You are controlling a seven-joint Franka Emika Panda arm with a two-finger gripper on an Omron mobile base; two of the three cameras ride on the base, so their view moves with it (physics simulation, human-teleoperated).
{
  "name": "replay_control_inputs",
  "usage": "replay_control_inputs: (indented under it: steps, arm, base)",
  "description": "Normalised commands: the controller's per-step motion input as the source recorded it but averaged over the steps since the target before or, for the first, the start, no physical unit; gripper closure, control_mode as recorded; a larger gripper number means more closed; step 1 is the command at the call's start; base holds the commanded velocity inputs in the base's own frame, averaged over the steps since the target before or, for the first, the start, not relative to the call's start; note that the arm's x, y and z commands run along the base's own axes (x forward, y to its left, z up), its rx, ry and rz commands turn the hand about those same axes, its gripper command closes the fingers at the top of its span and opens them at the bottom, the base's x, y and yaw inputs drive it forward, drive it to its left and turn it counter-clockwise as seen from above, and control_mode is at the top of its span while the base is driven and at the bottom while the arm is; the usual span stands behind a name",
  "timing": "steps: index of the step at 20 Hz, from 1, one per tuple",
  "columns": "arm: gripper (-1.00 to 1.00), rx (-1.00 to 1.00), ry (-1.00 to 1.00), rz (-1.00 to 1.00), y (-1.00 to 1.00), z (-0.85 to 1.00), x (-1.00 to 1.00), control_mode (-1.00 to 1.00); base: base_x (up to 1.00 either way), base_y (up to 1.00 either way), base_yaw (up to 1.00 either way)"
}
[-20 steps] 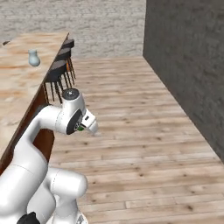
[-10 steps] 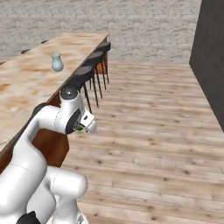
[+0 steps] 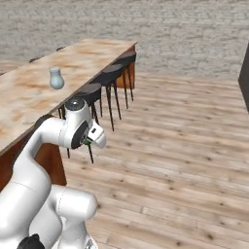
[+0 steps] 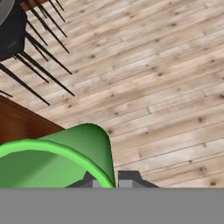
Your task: Place the pitcher and cup on the dining counter for serving.
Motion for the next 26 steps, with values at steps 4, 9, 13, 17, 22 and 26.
replay_control_inputs:
  steps: [4, 9, 13, 17, 22, 26]
  arm:
    - [1.0, 0.0, 0.0, 0.0, 0.0, 0.0, 0.0, 1.0]
    - [1.0, 0.0, 0.0, 0.0, 0.0, 0.0, 0.0, 1.0]
    - [1.0, 0.0, 0.0, 0.0, 0.0, 0.0, 0.0, 1.0]
    - [1.0, 0.0, 0.0, 0.0, 0.0, 0.0, 0.0, 1.0]
    - [1.0, 0.0, 0.0, 0.0, 0.0, 0.0, 0.0, 1.0]
    - [1.0, 0.0, 0.0, 0.0, 0.0, 0.0, 0.0, 1.0]
  base:
    - [1.0, -0.59, 0.29]
    - [1.0, -0.58, 0.41]
    - [1.0, -0.52, 0.52]
    - [1.0, -0.58, 0.52]
    - [1.0, -0.62, 0.54]
    - [1.0, -0.72, 0.53]
